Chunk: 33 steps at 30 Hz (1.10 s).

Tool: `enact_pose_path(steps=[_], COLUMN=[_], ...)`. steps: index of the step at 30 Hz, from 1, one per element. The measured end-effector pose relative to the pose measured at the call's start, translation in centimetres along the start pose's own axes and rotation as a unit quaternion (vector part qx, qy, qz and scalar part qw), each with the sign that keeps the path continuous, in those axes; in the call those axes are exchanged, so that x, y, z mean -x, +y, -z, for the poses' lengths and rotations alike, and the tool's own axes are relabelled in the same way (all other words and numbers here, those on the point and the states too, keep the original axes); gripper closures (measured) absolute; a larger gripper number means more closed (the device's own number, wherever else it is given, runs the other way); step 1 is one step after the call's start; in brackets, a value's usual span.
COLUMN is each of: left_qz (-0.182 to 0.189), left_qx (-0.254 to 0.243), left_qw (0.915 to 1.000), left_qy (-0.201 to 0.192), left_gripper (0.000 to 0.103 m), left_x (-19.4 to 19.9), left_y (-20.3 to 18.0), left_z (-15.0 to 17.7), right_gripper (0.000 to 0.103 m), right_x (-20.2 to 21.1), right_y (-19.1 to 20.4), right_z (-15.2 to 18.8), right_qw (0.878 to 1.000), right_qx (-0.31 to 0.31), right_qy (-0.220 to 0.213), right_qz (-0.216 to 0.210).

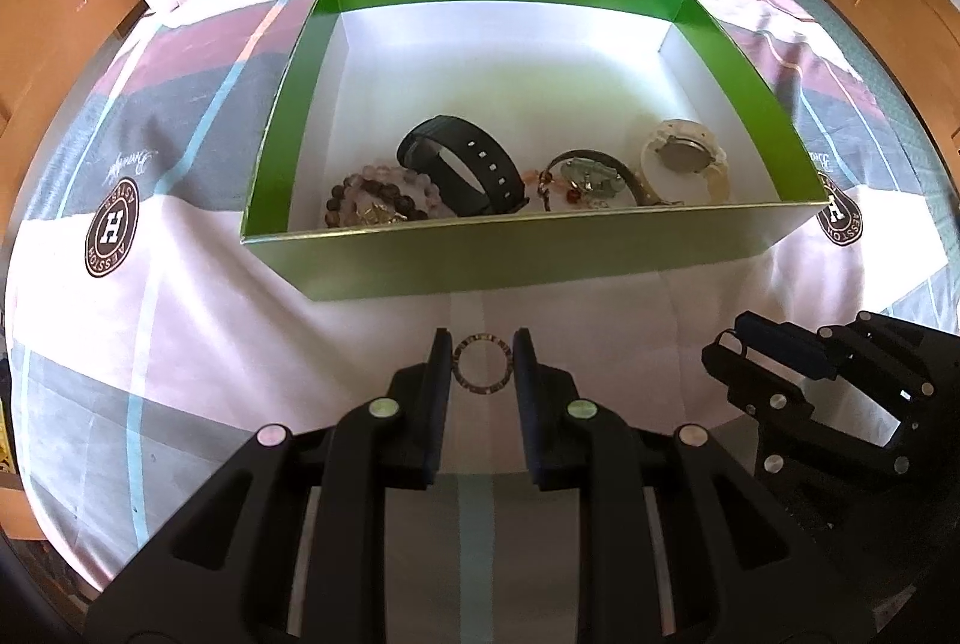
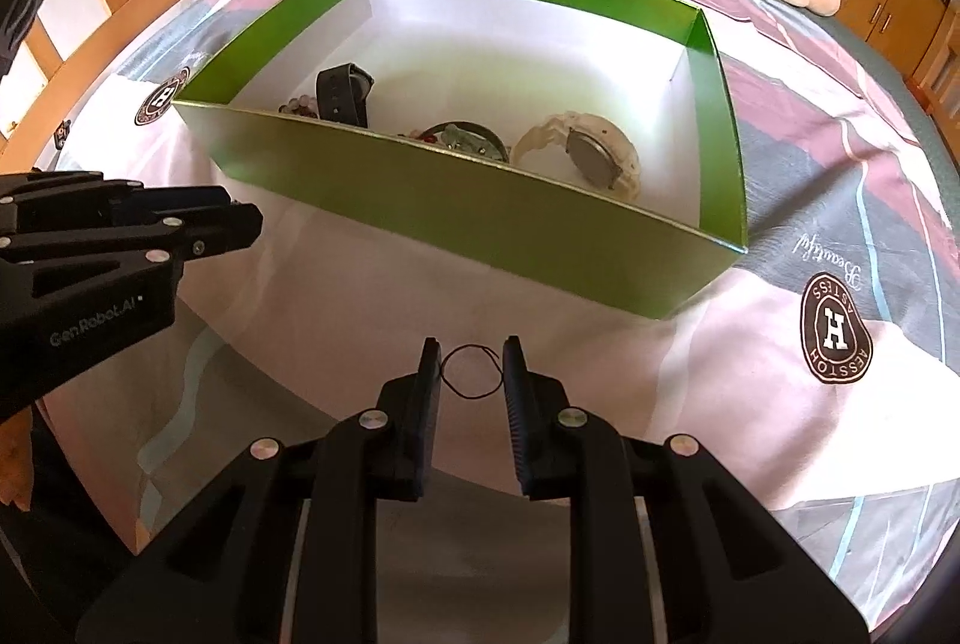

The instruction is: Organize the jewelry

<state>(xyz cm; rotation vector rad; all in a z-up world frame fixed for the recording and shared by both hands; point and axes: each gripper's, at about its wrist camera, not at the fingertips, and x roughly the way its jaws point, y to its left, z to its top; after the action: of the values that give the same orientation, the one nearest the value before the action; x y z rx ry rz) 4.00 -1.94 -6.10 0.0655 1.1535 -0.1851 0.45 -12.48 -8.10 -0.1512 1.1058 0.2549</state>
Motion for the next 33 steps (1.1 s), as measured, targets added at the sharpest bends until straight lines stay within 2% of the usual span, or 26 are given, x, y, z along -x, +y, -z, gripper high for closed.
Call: enact_pose_path(steps=[16,21,24,28,33], left_qz=[-0.009,-0.014,-0.012,-0.016,-0.007], left_qx=[-0.012,0.016,0.030,0.023,0.025], left_qw=[0.9999,0.9998,0.9995,0.9996,0.9996], left_qy=[0.003,0.004,0.003,-0.009,-0.015], left_gripper=[0.082,0.082,0.082,0.082,0.082], left_x=[-0.2,-0.2,0.0,0.9,1.7], left_y=[-0.5,0.9,1.6,2.1,2.8], left_z=[0.4,2.0,2.6,3.1,2.8], right_gripper=[0.082,0.082,0.082,0.082,0.082], right_x=[-0.3,-0.1,0.5,1.1,0.6], right_y=[0.4,-0.2,-0.4,-0.5,0.0], right_z=[0.2,0.3,0.7,2.0,1.3], right_qw=[1.000,1.000,1.000,1.000,0.999], right_qx=[0.004,-0.006,-0.013,-0.021,-0.028], right_qy=[0.007,0.006,-0.002,-0.016,-0.031], right_qz=[0.004,0.001,0.000,0.003,-0.001])
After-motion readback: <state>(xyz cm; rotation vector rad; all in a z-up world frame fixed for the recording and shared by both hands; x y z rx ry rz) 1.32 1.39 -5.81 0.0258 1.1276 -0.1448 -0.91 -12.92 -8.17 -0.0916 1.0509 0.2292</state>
